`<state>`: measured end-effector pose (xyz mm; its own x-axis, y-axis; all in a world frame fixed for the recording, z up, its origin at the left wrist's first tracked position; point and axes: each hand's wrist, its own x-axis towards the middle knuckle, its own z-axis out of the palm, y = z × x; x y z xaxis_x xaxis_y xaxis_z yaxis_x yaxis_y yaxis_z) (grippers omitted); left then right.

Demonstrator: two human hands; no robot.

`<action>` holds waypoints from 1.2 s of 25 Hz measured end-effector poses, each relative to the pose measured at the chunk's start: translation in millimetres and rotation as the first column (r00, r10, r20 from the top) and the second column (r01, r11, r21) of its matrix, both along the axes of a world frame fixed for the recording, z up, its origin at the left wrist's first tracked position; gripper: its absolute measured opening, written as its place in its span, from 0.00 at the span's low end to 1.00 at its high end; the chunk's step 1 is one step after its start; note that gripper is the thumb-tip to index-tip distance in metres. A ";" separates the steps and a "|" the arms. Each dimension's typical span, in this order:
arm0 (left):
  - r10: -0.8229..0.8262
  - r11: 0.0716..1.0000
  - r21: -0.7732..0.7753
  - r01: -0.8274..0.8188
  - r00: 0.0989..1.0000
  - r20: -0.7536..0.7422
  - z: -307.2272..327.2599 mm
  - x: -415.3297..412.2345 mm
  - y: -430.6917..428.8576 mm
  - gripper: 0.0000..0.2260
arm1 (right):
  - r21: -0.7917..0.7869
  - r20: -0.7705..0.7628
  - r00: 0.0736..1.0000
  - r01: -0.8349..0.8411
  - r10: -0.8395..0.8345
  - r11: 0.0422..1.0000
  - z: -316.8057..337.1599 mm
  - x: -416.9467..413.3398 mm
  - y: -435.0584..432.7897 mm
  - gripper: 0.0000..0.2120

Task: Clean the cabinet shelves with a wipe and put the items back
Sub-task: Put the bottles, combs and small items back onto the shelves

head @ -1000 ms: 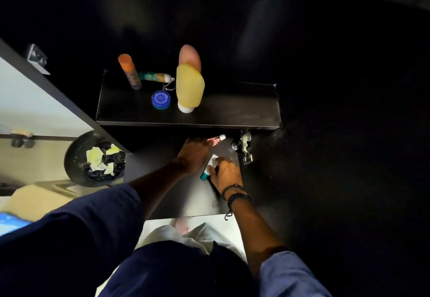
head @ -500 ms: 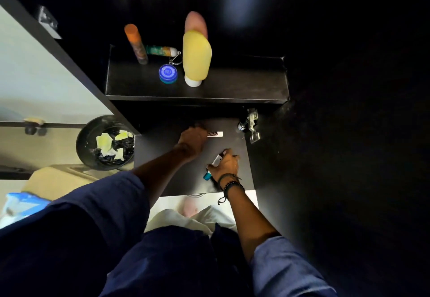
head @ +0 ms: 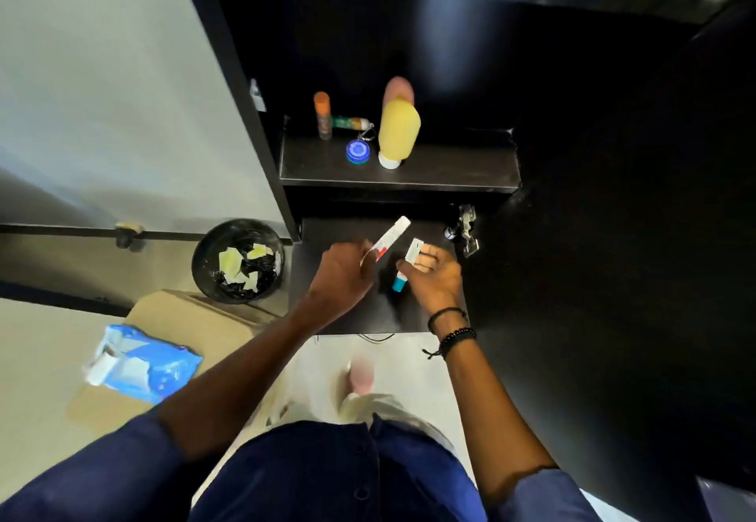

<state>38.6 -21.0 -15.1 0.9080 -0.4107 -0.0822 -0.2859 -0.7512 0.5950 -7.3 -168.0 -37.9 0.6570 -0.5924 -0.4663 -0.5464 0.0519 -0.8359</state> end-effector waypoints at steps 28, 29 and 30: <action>0.123 0.977 0.017 -0.211 0.630 0.767 300.8 92.5 17.6 0.11 | 0.053 0.813 0.577 0.059 -0.078 0.997 316.7 82.2 52.5 0.25; 0.120 0.973 0.048 -0.226 0.673 0.730 299.2 92.4 19.2 0.13 | 0.022 0.801 0.595 0.071 -0.060 0.997 315.9 83.9 52.8 0.24; 0.124 0.970 0.060 -0.235 0.694 0.709 298.4 91.6 19.6 0.14 | -0.015 0.787 0.615 0.085 -0.041 0.996 314.8 86.1 51.9 0.23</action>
